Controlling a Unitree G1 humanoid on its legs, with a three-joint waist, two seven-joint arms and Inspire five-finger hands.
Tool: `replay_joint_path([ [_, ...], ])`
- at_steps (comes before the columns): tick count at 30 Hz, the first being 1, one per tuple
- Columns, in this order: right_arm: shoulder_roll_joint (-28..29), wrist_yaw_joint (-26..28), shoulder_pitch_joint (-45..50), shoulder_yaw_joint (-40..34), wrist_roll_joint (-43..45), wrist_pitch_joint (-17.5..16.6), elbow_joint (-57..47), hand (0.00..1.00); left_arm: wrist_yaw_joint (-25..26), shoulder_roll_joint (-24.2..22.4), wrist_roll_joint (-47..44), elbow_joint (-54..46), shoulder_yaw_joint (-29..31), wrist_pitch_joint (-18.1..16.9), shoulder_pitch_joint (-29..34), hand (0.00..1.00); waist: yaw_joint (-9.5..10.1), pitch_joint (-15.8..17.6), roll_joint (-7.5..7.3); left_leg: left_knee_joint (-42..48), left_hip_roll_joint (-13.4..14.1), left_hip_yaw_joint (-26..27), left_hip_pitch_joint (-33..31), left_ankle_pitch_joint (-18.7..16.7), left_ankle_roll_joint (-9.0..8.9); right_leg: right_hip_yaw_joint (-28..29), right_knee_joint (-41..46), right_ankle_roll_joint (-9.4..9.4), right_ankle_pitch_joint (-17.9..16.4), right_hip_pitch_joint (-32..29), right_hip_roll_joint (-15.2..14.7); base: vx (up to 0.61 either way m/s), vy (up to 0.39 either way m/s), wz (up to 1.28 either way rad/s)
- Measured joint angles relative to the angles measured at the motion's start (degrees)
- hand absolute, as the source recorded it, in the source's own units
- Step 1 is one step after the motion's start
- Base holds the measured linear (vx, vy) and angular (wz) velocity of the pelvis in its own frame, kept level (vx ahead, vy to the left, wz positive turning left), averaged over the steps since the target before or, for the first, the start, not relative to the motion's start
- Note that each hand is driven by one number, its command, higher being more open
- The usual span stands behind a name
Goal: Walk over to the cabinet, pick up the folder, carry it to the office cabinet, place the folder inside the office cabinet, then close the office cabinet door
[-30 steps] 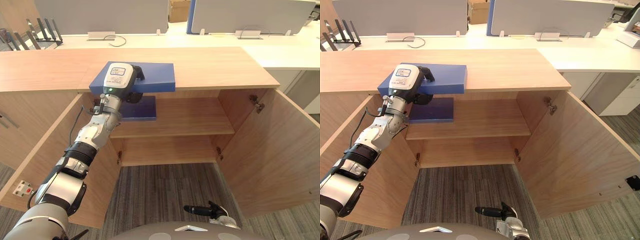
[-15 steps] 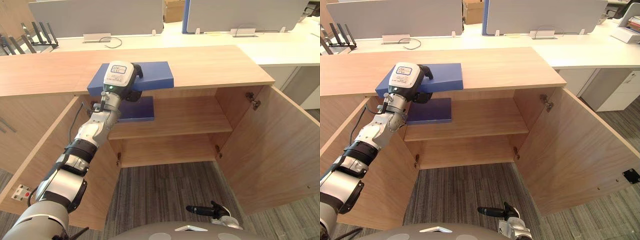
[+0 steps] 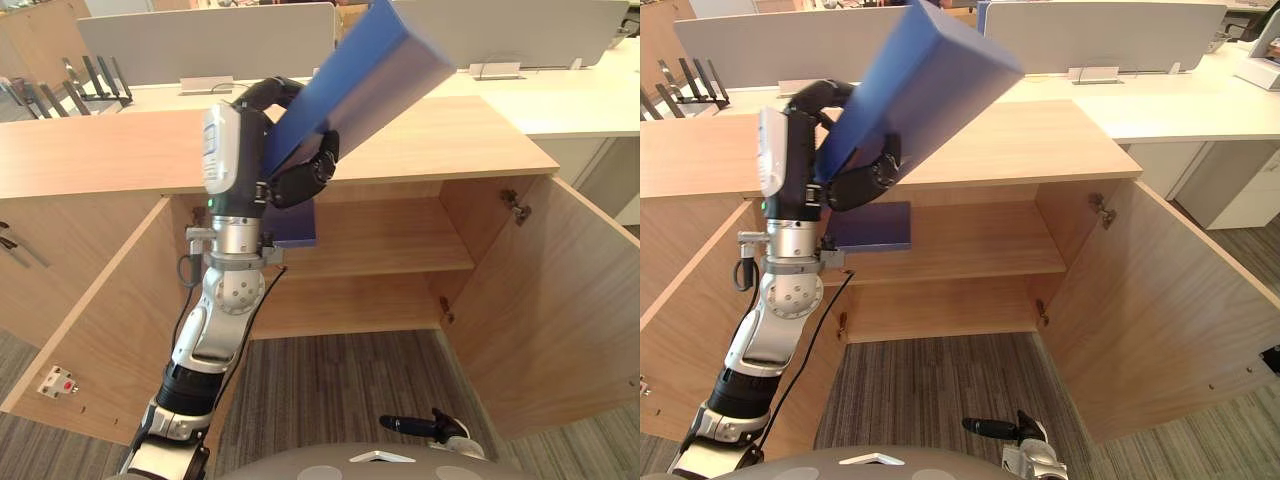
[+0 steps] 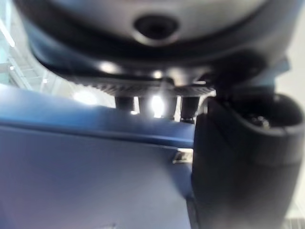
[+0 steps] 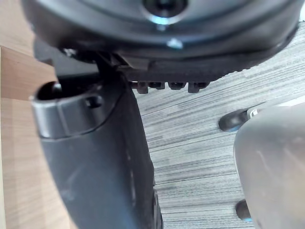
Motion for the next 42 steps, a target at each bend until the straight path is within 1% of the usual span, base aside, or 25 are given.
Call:
replay_joint_path([
  [1, -0.1, 0.0, 0.2, -0.1, 0.0, 0.0, 0.0, 1.0, 0.0, -0.3, -2.8, -1.2, 0.2, -0.6, 0.8, 0.0, 0.51, -0.1, 0.07, 0.0, 0.0, -0.1, 0.0, 0.0, 0.02, 0.0, 0.0, 0.03, 0.0, 0.0, 0.0, -0.03, -0.038, 0.02],
  [4, -0.1, 0.0, 0.3, -0.1, 0.0, 0.0, 0.2, 1.0, 0.0, -0.5, -9.5, -4.2, 1.3, -1.6, 2.8, 0.0, 0.8, -0.1, -0.02, 0.1, 0.0, -0.1, 0.0, 0.1, 0.1, -0.1, 0.0, 0.04, -0.1, 0.0, 0.0, -0.02, -0.032, 0.02],
  [6, 0.0, -0.1, 0.3, -0.1, 0.0, 0.0, 0.3, 1.0, 0.3, -0.5, -12.4, -5.2, 1.7, -1.8, 3.2, 0.0, 0.81, -0.3, -0.17, 0.1, 0.0, -0.1, -0.1, 0.3, 0.4, 0.0, 0.0, 0.06, -0.1, 0.0, 0.0, -0.02, -0.035, 0.0],
  [10, 0.1, -0.1, 0.3, 0.1, 0.0, 0.0, 0.6, 1.0, 1.8, -0.9, -13.4, -5.7, 1.8, -1.8, 3.3, 0.0, 1.12, -0.5, -0.56, 0.1, 0.0, -0.1, -0.1, 0.4, 0.63, 0.0, 0.0, 0.09, -0.1, 0.0, 0.0, -0.02, -0.032, 0.0],
  [13, 0.0, -0.1, 0.5, 0.2, 0.0, 0.0, 0.6, 1.0, 1.9, -1.3, -13.5, -6.1, 1.7, -1.8, 3.4, 0.0, 1.51, -0.5, -0.61, 0.1, 0.0, -0.2, -0.1, 0.5, 0.68, 0.0, 0.0, 0.16, -0.2, 0.0, 0.0, -0.02, -0.024, 0.0],
  [16, 0.0, -0.1, 0.6, 0.5, 0.0, 0.0, 0.6, 1.0, 0.9, -1.4, -18.3, -7.0, 1.8, -2.1, 3.8, 0.0, 1.73, -0.6, -0.68, 0.1, 0.1, -0.3, -0.2, 0.5, 0.72, -0.1, 0.1, 0.26, -0.2, 0.0, 0.0, -0.02, -0.025, 0.01],
  [17, -0.1, -0.1, 0.6, 0.8, 0.0, 0.0, 0.6, 1.0, -0.9, -1.5, -24.6, -7.0, 1.7, -3.3, 4.1, 0.0, 1.78, -0.6, -0.75, 0.1, 0.1, -0.3, -0.2, 0.5, 0.76, -0.1, 0.2, 0.36, -0.3, 0.0, 0.0, -0.02, -0.04, 0.02],
  [19, -0.1, -0.1, 0.6, 1.2, 0.0, 0.1, 0.6, 1.0, -2.9, -1.5, -31.3, -7.0, 1.7, -4.1, 4.1, 0.0, 1.78, -0.7, -0.94, 0.1, 0.1, -0.4, -0.2, 0.7, 1.0, -0.1, 0.2, 0.42, -0.3, 0.0, 0.0, -0.02, -0.033, 0.02],
  [21, 0.0, -0.1, 0.6, 1.8, 0.0, 0.3, 0.7, 1.0, -6.4, -1.9, -41.9, -7.0, 1.4, -5.3, 4.1, 0.0, 1.73, -1.0, -1.37, 0.1, 0.1, -0.4, -0.2, 0.8, 1.12, -0.1, 0.2, 0.45, -0.4, 0.0, -0.1, -0.02, -0.035, 0.0],
  [23, 0.0, -0.1, 0.7, 1.9, 0.0, 0.3, 0.7, 1.0, -8.8, -2.3, -48.1, -6.9, 1.2, -5.7, 4.1, 0.0, 1.72, -1.2, -1.6, 0.1, 0.1, -0.3, -0.2, 0.8, 1.14, -0.1, 0.3, 0.47, -0.4, 0.0, -0.2, 0.0, 0.0, 0.0],
  [24, 0.0, 0.1, 0.7, 2.1, 0.1, 0.4, 0.7, 1.0, -11.9, -2.5, -55.5, -6.5, 1.2, -6.1, 4.1, 0.0, 1.74, -1.2, -1.68, 0.1, 0.1, -0.3, -0.2, 0.8, 1.19, -0.1, 0.4, 0.55, -0.4, -0.1, -0.2, -0.03, -0.027, -0.02],
  [25, -0.1, 0.3, 0.6, 3.0, 0.1, 0.4, 0.6, 1.0, -14.7, -2.6, -61.6, -5.6, 1.1, -6.6, 4.1, 0.0, 1.75, -1.2, -1.69, 0.1, 0.0, -0.2, -0.2, 0.9, 1.23, 0.0, 0.7, 0.63, -0.5, -0.3, -0.3, -0.04, -0.031, -0.04],
  [26, -0.2, 0.4, 0.6, 3.8, 0.1, 0.4, 0.5, 1.0, -15.8, -2.6, -64.2, -5.1, 1.0, -6.7, 4.1, 0.0, 1.75, -1.2, -1.7, 0.1, 0.0, -0.1, -0.2, 0.9, 1.26, 0.2, 0.7, 0.63, -0.5, -0.4, -0.3, -0.04, -0.021, -0.09],
  [28, -0.8, 1.0, 0.3, 8.3, 0.7, 0.3, -0.7, 1.0, -19.4, -2.5, -72.3, -2.3, 0.5, -7.1, 4.1, 0.0, 1.73, -1.4, -1.93, 0.1, 0.0, 0.5, -0.2, 0.9, 1.3, 0.7, 0.8, 0.74, -0.4, -0.7, -0.3, -0.04, -0.019, -0.12],
  [29, -1.0, 1.2, 0.3, 9.8, 0.8, 0.2, -1.4, 1.0, -20.0, -2.5, -73.9, -1.6, 0.4, -7.1, 4.1, 0.0, 1.74, -1.4, -1.97, 0.1, 0.0, 0.7, -0.2, 0.9, 1.3, 0.9, 0.7, 0.76, -0.4, -0.8, -0.3, -0.05, -0.02, -0.13],
  [31, -2.1, 2.0, 3.1, 16.2, 3.6, 0.2, -8.4, 1.0, -21.8, -2.3, -79.0, 1.2, 0.5, -7.1, 4.1, 0.0, 1.5, -1.5, -2.06, 0.1, 0.1, 1.4, -0.4, 0.8, 1.22, 1.5, 0.7, 0.88, -0.3, -1.4, -0.3, -0.05, -0.022, -0.14],
  [33, -2.7, 3.8, 6.9, 19.2, 8.3, 0.1, -17.4, 1.0, -23.1, -2.1, -81.8, 2.6, 1.4, -7.1, 4.4, 0.0, 0.92, -1.5, -2.13, 0.2, 0.1, 1.7, -1.1, 0.9, 1.24, 1.8, 0.6, 1.04, -0.2, -2.3, -0.3, -0.04, -0.021, -0.1],
  [34, -2.8, 5.0, 8.3, 20.2, 10.0, 0.0, -21.6, 1.0, -23.4, -1.7, -83.2, 2.8, 2.1, -7.3, 5.0, 0.0, 0.24, -1.5, -2.14, 0.2, 0.1, 1.8, -1.3, 0.9, 1.29, 2.0, 0.6, 1.14, -0.1, -2.7, -0.3, -0.02, -0.02, -0.15],
  [35, -2.9, 6.3, 10.0, 20.7, 12.3, -0.2, -26.2, 1.0, -23.8, -1.0, -84.5, 3.5, 2.8, -7.5, 5.9, 0.0, -0.19, -1.5, -2.25, 0.2, 0.1, 2.3, -1.3, 0.8, 1.27, 2.6, 0.6, 1.3, 0.0, -2.9, -0.2, -0.01, -0.021, -0.17],
  [37, -3.6, 7.8, 11.5, 20.8, 15.0, -0.3, -30.7, 1.0, -24.4, -0.3, -86.0, 5.0, 3.0, -7.5, 6.1, 0.0, -0.63, -1.6, -2.58, 0.2, 0.0, 2.6, -1.3, 0.7, 1.38, 2.9, 0.4, 1.43, 0.2, -3.0, -0.3, 0.0, -0.015, -0.11],
  [39, -4.6, 9.5, 12.3, 20.4, 18.7, -0.3, -36.1, 1.0, -25.4, 0.5, -86.8, 6.8, 3.9, -7.5, 6.1, 0.0, -1.34, -1.7, -3.36, 0.2, 0.0, 2.7, -1.3, 0.7, 1.43, 3.0, 0.2, 1.48, 0.3, -3.0, -0.3, 0.0, -0.018, -0.04],
  [41, -5.2, 10.2, 12.5, 18.2, 19.6, -1.0, -41.2, 1.0, -25.7, 1.3, -87.9, 7.7, 4.7, -7.5, 6.1, 0.0, -1.63, -1.6, -4.02, 0.2, 0.0, 3.0, -1.3, 0.5, 1.47, 3.3, 0.1, 1.49, 0.5, -3.0, -0.3, -0.02, -0.028, -0.07],
  [42, -6.1, 10.6, 12.6, 16.8, 20.8, -1.6, -44.1, 1.0, -26.0, 1.4, -87.9, 8.0, 5.3, -7.5, 6.1, 0.0, -1.63, -1.6, -4.08, 0.2, 0.0, 3.1, -1.3, 0.4, 1.45, 3.4, 0.1, 1.49, 0.5, -3.1, -0.3, -0.02, -0.026, -0.08],
])
